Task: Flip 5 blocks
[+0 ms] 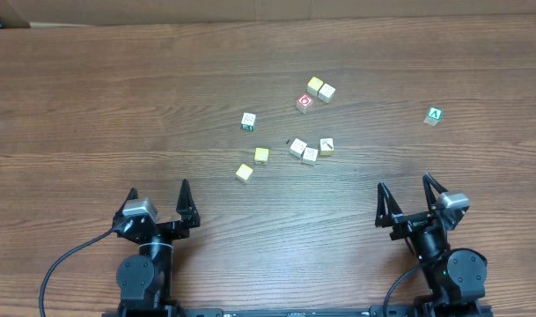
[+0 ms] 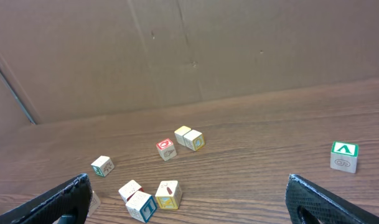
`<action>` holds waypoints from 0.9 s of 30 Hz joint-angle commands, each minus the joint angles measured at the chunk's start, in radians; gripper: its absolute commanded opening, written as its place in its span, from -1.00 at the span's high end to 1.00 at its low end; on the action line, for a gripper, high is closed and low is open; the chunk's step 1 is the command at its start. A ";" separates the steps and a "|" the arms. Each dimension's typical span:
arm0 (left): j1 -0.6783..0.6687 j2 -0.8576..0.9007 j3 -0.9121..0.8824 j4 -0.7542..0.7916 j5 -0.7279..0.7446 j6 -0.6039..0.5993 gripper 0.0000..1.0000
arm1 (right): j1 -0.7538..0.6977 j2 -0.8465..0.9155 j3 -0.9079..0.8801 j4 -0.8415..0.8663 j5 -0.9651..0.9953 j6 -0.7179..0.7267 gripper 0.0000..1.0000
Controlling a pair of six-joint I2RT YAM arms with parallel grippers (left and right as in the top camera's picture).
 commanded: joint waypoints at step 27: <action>0.005 -0.010 0.003 -0.012 0.129 0.029 -0.99 | -0.005 -0.003 0.002 -0.015 0.039 0.002 -1.00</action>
